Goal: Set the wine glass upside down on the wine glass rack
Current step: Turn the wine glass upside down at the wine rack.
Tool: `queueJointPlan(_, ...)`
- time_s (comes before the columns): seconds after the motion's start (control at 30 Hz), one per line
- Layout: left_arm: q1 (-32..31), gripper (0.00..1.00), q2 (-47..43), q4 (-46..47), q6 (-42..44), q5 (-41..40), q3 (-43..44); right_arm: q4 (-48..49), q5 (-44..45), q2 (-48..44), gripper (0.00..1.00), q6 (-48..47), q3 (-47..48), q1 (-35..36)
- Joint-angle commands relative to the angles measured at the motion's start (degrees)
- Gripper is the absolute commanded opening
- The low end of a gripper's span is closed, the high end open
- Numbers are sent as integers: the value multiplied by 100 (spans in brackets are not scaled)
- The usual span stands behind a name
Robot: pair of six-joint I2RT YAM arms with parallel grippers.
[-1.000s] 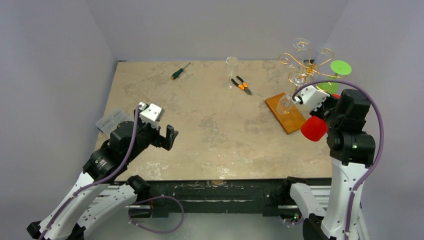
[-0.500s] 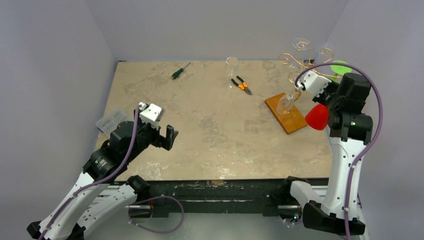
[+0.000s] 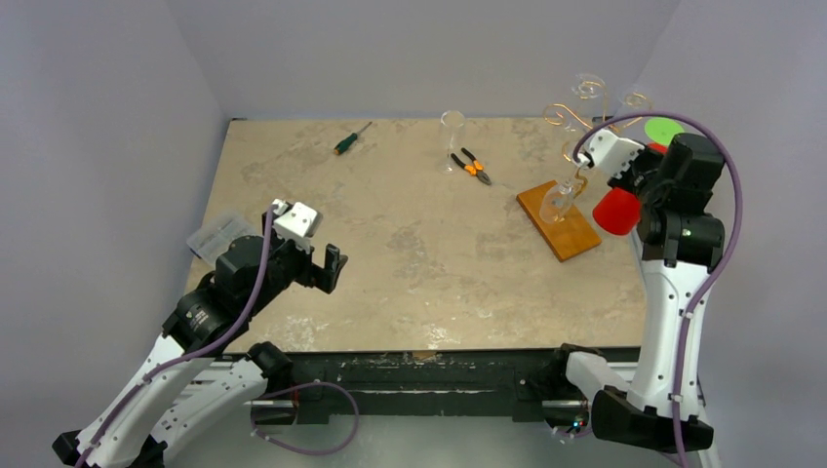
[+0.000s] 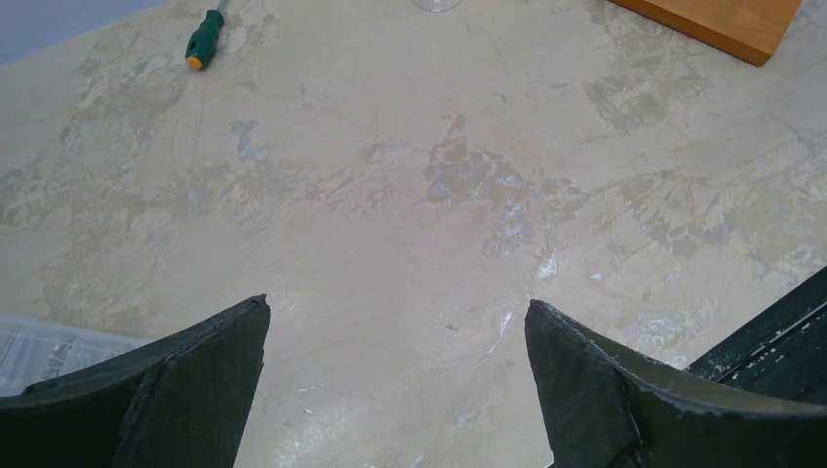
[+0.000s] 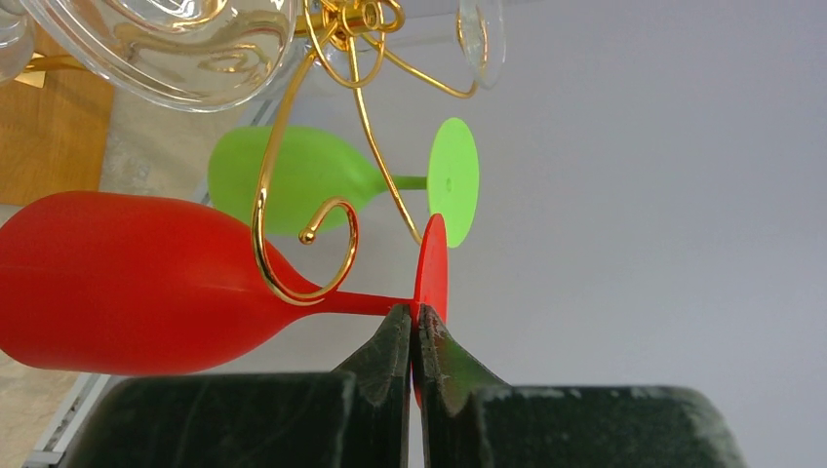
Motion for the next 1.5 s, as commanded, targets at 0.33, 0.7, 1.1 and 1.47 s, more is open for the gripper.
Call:
queueJointPlan(0.33, 110, 100, 43, 231, 102, -31, -19, 485, -470, 268, 0, -134, 8, -31)
queueJointPlan(0.7, 154, 100, 78, 246, 96, 50, -21, 407, -670, 287, 0, -127, -9, -32)
queueJointPlan(1.1, 185, 100, 78, 247, 97, 73, -22, 479, -840, 351, 0, -188, -47, -31)
queueJointPlan(1.47, 202, 100, 92, 246, 94, 90, -20, 537, -1103, 352, 0, -215, -69, -30)
